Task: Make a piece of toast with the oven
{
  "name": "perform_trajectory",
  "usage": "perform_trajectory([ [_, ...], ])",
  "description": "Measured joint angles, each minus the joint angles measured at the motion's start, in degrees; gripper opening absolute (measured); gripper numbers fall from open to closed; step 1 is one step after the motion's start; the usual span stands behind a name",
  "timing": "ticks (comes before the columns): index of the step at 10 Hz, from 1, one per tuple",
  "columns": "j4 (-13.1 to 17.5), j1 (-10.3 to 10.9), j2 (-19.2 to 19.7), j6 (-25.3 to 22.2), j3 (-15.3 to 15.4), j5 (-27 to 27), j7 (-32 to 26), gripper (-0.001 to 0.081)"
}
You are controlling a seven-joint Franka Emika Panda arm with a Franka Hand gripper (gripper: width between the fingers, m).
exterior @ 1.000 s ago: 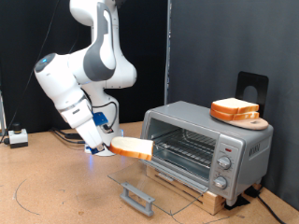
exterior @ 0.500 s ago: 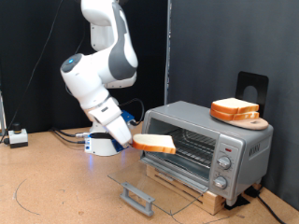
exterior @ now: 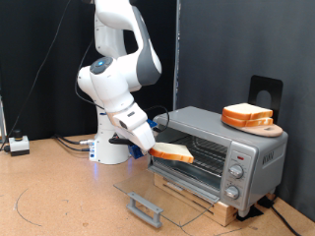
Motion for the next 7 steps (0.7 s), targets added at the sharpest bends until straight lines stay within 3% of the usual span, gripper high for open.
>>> perform_trajectory([
  [7, -0.2, -3.5, -0.3, 0.6, -0.5, -5.2, -0.3, 0.046],
])
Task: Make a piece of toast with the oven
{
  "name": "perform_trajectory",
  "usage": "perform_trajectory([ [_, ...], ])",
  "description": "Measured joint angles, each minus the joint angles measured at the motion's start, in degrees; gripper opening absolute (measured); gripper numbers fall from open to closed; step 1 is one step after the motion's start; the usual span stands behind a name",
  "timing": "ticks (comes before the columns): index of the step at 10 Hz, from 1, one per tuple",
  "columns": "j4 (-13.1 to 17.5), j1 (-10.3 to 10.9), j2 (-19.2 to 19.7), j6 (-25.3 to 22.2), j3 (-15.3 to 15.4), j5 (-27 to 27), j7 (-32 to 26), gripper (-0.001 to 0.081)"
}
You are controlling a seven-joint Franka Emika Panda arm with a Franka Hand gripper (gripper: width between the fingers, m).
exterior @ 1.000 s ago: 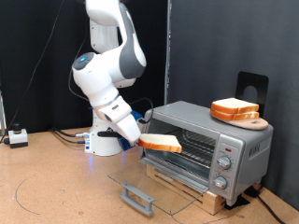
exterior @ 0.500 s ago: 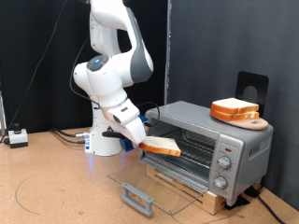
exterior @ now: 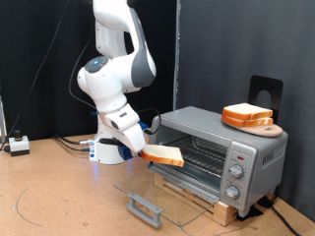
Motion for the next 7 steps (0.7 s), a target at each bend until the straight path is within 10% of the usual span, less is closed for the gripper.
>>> perform_trajectory([
  [7, -1.0, 3.5, -6.2, 0.1, 4.7, 2.3, 1.2, 0.046],
])
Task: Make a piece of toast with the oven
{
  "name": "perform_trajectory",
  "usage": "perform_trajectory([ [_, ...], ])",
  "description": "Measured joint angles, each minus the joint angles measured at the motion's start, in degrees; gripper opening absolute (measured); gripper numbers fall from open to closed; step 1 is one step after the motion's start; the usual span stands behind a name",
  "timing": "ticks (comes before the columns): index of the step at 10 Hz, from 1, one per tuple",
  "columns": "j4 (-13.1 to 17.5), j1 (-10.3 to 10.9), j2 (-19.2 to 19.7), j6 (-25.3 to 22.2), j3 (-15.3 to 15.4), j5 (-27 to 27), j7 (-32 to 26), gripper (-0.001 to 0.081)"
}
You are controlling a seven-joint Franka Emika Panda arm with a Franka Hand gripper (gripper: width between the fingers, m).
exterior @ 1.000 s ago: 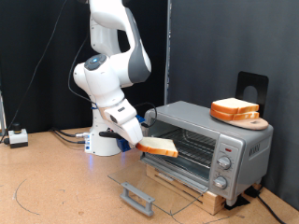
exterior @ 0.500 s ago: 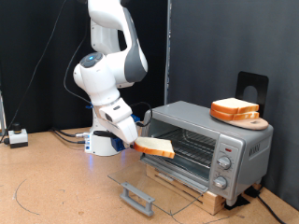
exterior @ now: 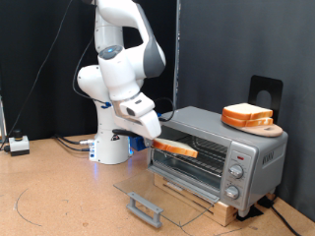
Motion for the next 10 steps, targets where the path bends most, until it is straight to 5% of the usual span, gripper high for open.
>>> perform_trajectory([
  [4, -0.6, 0.2, -1.1, 0.8, 3.8, -1.2, 6.1, 0.046],
  [7, -1.1, -4.2, 0.6, 1.8, 4.0, -9.1, 7.6, 0.046],
  [10, -1.1, -6.6, 3.1, 3.4, 2.3, -9.9, 5.2, 0.046],
])
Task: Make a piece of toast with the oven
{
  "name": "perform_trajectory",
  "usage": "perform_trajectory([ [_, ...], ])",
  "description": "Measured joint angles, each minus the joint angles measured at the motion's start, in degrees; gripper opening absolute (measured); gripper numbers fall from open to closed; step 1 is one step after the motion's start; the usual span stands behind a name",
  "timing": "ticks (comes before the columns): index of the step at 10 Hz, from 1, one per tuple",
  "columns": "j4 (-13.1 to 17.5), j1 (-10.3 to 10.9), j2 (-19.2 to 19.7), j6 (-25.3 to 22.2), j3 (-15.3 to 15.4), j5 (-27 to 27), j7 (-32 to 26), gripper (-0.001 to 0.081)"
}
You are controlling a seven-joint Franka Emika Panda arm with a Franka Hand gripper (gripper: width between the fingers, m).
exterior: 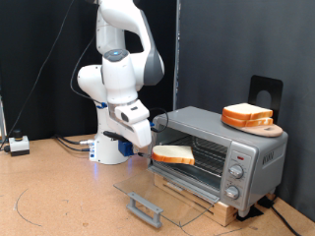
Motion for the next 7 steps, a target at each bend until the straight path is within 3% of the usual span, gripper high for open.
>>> perform_trajectory([
  [4, 0.0, 0.0, 2.1, 1.6, -3.7, 4.2, -5.6, 0.046],
  [7, 1.7, 2.0, 2.2, 1.0, -3.2, 9.1, -5.7, 0.046],
])
